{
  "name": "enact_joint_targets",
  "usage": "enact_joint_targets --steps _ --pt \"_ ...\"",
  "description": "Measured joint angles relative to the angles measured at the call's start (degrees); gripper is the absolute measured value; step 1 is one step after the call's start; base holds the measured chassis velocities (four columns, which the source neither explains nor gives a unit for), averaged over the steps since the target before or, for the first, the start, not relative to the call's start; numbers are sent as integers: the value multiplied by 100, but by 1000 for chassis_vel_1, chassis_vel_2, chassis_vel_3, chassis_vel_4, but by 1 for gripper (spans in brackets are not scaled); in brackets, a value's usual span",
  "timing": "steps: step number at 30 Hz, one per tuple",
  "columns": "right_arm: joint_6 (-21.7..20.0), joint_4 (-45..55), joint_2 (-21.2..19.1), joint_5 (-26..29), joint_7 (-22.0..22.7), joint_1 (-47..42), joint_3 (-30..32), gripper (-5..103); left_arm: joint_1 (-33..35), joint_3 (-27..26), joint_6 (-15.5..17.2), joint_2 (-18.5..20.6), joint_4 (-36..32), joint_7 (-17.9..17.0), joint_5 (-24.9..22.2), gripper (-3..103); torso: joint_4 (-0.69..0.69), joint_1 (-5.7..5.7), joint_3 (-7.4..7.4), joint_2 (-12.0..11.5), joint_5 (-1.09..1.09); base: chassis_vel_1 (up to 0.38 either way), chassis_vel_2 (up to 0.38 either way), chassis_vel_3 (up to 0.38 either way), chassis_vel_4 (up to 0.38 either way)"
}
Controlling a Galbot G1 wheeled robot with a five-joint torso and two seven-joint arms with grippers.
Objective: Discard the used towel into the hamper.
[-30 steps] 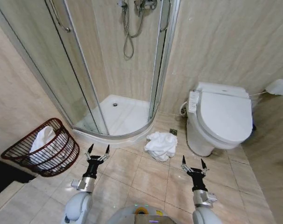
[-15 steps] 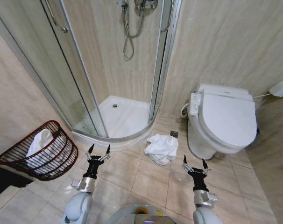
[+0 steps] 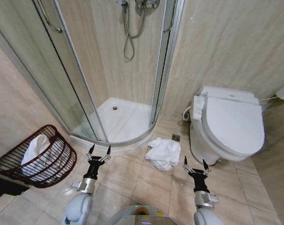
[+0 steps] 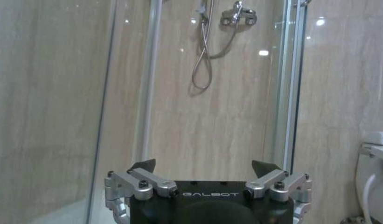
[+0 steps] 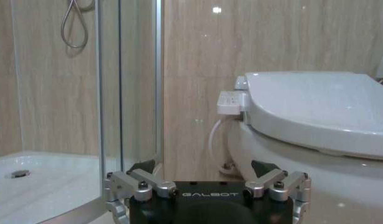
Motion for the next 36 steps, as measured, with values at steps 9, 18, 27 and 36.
enact_joint_targets --steps 9,18,27,36 --pt "-17 23 7 -2 -7 -4 -3 100 10 -9 -9 4 -15 4 -20 100 0 0 0 0 0 -95 86 91 -90" --pt "-45 -3 -3 4 9 1 5 100 12 -6 -13 3 -15 10 -24 100 0 0 0 0 -1 -80 99 88 -97" --pt "-188 -210 -81 328 -69 214 91 100 14 1 8 12 -15 18 -27 100 -1 1 0 0 -1 -74 50 64 -57" --pt "-962 -702 -229 915 -355 903 242 100 18 -8 19 29 -43 11 -25 100 0 0 0 0 0 0 0 0 0"
